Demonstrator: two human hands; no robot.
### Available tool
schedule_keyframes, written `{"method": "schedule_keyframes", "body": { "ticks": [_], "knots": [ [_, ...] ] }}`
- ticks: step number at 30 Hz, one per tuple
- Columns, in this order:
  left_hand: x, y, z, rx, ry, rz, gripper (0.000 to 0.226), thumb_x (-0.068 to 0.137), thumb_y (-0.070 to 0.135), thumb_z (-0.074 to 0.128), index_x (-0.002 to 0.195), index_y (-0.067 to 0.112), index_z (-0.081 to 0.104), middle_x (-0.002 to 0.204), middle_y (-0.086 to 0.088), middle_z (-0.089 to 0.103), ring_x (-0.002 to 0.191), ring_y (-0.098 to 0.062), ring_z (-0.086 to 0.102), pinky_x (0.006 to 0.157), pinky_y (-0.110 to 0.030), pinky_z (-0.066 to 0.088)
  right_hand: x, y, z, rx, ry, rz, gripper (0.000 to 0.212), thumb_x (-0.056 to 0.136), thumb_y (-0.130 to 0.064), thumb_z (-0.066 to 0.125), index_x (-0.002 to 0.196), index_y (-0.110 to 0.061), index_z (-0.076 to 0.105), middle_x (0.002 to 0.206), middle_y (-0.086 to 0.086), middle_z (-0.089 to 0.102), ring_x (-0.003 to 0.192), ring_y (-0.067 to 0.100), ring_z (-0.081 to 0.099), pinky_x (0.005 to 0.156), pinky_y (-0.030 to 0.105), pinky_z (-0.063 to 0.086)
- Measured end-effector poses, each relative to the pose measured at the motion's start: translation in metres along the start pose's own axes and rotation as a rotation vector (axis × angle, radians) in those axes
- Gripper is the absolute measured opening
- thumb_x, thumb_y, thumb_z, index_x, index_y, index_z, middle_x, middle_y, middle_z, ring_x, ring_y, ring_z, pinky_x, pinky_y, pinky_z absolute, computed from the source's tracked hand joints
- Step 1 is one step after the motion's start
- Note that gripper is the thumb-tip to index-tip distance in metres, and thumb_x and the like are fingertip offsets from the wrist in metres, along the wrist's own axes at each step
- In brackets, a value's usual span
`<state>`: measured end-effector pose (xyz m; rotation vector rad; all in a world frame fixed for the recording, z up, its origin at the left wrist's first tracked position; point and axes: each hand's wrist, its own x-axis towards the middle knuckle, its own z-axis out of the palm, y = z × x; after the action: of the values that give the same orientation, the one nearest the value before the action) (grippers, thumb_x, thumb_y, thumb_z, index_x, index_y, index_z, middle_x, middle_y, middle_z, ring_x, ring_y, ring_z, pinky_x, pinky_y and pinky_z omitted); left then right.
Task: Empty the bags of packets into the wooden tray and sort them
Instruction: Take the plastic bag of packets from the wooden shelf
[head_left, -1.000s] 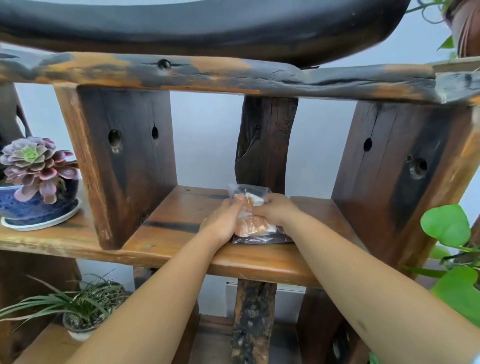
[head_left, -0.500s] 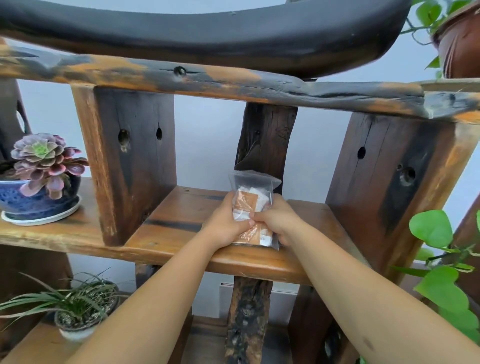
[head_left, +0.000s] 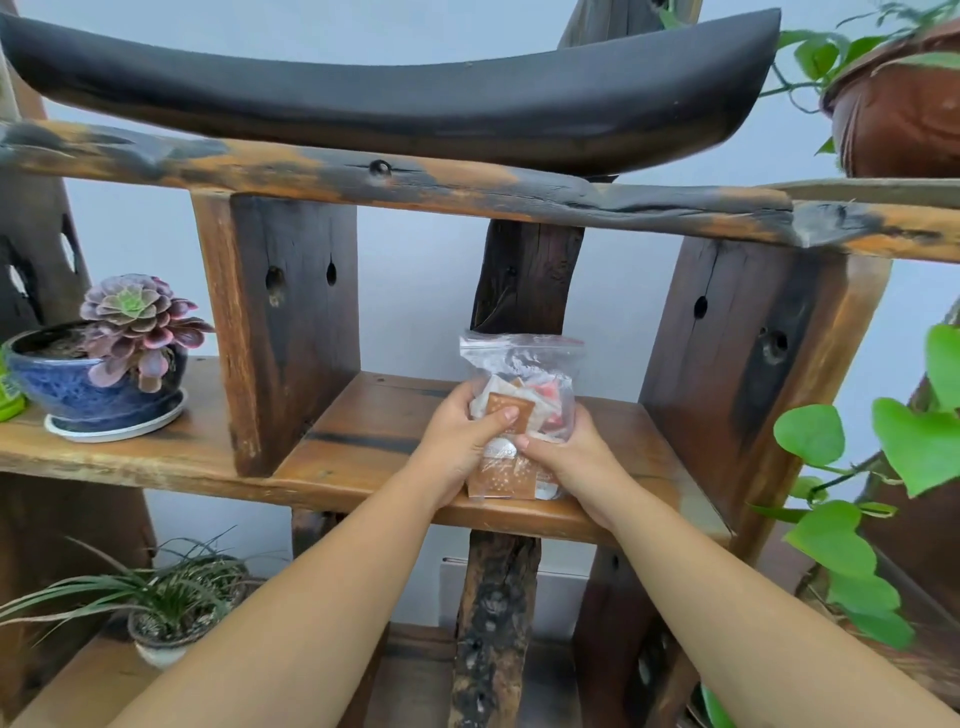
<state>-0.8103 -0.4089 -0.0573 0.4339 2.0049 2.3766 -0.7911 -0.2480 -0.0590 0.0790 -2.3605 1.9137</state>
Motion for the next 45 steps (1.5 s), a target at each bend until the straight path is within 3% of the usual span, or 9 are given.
{"method": "schedule_keyframes", "body": {
  "ticks": [3,5,13,18,20,22,26,36,45],
  "knots": [
    [-0.022,0.009,0.008,-0.024,0.019,0.031,0.041,0.087,0.013,0.070,0.126,0.015,0.059,0.111,-0.012,0.072,0.100,-0.027,0.070,0.085,-0.044,0.058,-0.025,-0.006,-0.005,0.104,-0.122,0.007,0.049,0.081,-0.020,0.078,0.126,-0.017,0.057,0.114,0.006,0.074,0.101,0.025,0.072,0.094,0.050,0.055],
    [-0.043,0.016,0.011,-0.071,0.019,0.050,0.037,0.088,0.011,0.069,0.124,0.014,0.059,0.112,-0.014,0.072,0.098,-0.029,0.070,0.084,-0.045,0.058,-0.046,-0.009,-0.005,0.149,-0.126,-0.011,0.041,0.085,-0.020,0.074,0.124,-0.018,0.059,0.113,0.007,0.074,0.101,0.027,0.072,0.093,0.053,0.055],
    [-0.154,0.014,0.015,-0.061,-0.068,-0.113,0.040,0.091,0.026,0.066,0.128,0.033,0.055,0.117,-0.004,0.071,0.105,-0.026,0.070,0.092,-0.054,0.054,-0.155,0.004,0.024,0.286,-0.185,0.043,0.049,0.086,-0.029,0.072,0.130,-0.031,0.052,0.117,0.000,0.072,0.103,0.020,0.072,0.095,0.048,0.055],
    [-0.227,-0.010,0.015,-0.061,0.002,-0.192,0.037,0.095,0.028,0.059,0.129,0.039,0.052,0.118,0.005,0.069,0.103,-0.010,0.068,0.078,-0.029,0.056,-0.224,0.030,0.042,0.290,-0.163,0.130,0.045,0.088,-0.029,0.071,0.130,-0.030,0.056,0.117,0.002,0.072,0.104,0.021,0.071,0.095,0.051,0.054],
    [-0.253,-0.023,0.014,-0.038,0.068,-0.237,0.036,0.091,0.038,0.062,0.126,0.043,0.052,0.122,0.006,0.066,0.109,-0.011,0.065,0.086,-0.034,0.054,-0.247,0.041,0.048,0.343,-0.186,0.191,0.038,0.092,-0.025,0.066,0.129,-0.028,0.058,0.114,0.005,0.074,0.102,0.024,0.072,0.093,0.050,0.055],
    [-0.281,-0.038,0.011,-0.029,0.090,-0.294,0.040,0.087,0.043,0.064,0.126,0.039,0.057,0.122,0.000,0.068,0.110,-0.020,0.067,0.094,-0.048,0.053,-0.273,0.052,0.059,0.391,-0.204,0.263,0.032,0.095,-0.028,0.061,0.127,-0.027,0.059,0.112,0.005,0.075,0.101,0.025,0.073,0.093,0.049,0.056],
    [-0.328,-0.050,0.008,0.005,0.126,-0.338,0.024,0.098,0.027,0.054,0.120,0.027,0.063,0.110,0.001,0.074,0.102,-0.015,0.070,0.085,-0.035,0.055,-0.312,0.075,0.081,0.391,-0.143,0.336,0.024,0.095,-0.034,0.060,0.118,-0.035,0.066,0.110,-0.001,0.076,0.102,0.019,0.072,0.095,0.048,0.055],
    [-0.388,-0.071,0.001,-0.035,0.161,-0.467,0.020,0.098,0.024,0.055,0.115,0.025,0.065,0.106,-0.006,0.075,0.097,-0.024,0.072,0.085,-0.050,0.058,-0.370,0.102,0.094,0.374,-0.092,0.371,0.027,0.096,-0.025,0.060,0.123,-0.024,0.063,0.112,0.004,0.075,0.104,0.022,0.072,0.097,0.051,0.053],
    [-0.408,-0.102,0.037,-0.012,-0.045,-0.556,0.017,0.096,0.017,0.058,0.111,0.019,0.066,0.103,-0.009,0.075,0.096,-0.029,0.072,0.088,-0.055,0.055,-0.431,0.131,0.054,0.443,0.125,0.444,0.027,0.092,-0.015,0.065,0.119,-0.017,0.066,0.111,0.012,0.074,0.103,0.031,0.071,0.094,0.055,0.053]
  ]
}}
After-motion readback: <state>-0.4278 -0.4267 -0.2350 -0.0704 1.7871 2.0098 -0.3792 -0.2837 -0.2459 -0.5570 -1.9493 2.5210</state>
